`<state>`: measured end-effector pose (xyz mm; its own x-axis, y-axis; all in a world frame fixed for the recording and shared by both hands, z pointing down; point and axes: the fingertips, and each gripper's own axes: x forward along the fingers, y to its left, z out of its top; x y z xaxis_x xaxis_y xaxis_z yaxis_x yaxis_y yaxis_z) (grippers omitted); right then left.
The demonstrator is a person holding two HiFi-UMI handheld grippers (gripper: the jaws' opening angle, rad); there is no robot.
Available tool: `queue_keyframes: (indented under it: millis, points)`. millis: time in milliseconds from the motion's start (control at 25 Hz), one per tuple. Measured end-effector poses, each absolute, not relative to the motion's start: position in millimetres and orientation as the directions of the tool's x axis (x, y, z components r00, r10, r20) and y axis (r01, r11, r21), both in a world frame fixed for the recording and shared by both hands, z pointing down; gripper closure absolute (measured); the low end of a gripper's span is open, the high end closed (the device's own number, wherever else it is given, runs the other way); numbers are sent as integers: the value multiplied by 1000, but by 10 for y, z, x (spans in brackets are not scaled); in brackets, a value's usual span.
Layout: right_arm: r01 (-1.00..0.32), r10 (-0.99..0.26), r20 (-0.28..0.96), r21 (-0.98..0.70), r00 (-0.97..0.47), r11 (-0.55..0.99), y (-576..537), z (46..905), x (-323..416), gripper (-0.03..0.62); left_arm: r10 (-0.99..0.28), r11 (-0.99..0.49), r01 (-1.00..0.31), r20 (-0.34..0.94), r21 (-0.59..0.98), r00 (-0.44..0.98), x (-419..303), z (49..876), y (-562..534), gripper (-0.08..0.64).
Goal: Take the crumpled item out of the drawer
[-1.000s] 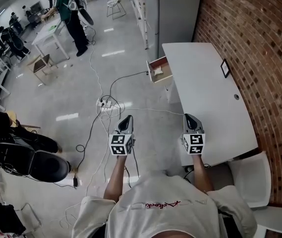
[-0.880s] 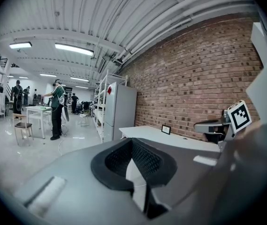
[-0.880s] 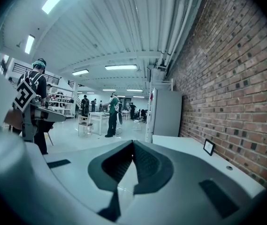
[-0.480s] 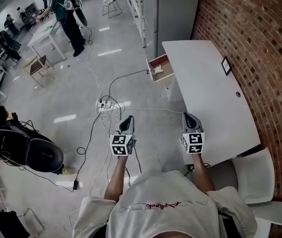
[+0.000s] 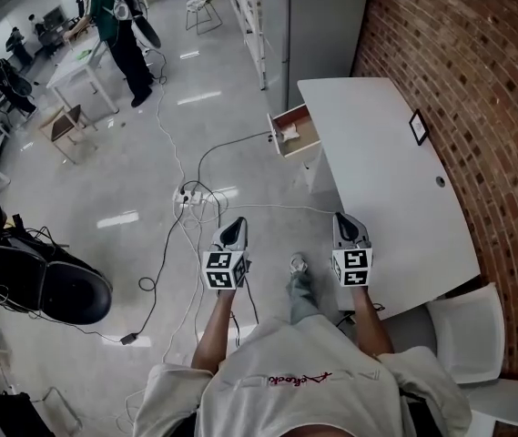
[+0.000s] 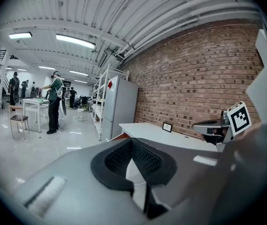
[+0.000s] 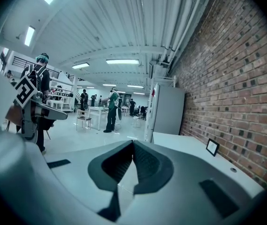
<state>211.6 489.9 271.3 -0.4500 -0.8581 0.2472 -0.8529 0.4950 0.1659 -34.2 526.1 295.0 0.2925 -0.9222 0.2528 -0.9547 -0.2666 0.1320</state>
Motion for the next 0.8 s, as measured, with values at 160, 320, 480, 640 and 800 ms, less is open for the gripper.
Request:
queue_keyframes:
  millis: [160,320,480,640,800]
  points:
    - [-842,-848,254,166,-466,512,4529,2784,2040,580,-924,-254,-958,261,134,281,-379,3003,4949,551]
    - [-819,-830,256,180,-496,545,4103,2774,1920,580,-929,-227,-964,265,138,257,-438,2997,4570,551]
    - [-809,-819,250,171,-517,563,3573,2720,1886,580,-937,-205,-970,258,133,234,-463,2888,4091,551]
    - [-798,-809,243,166,-536,579,3048,2623,1865,580,-940,-195,-974,260,117,219,-458,2790,3611,551]
    - [-791,-801,236,161,-550,591,2555,2584,1877,580,-944,-188,-976,255,106,210,-413,2715,3126,551]
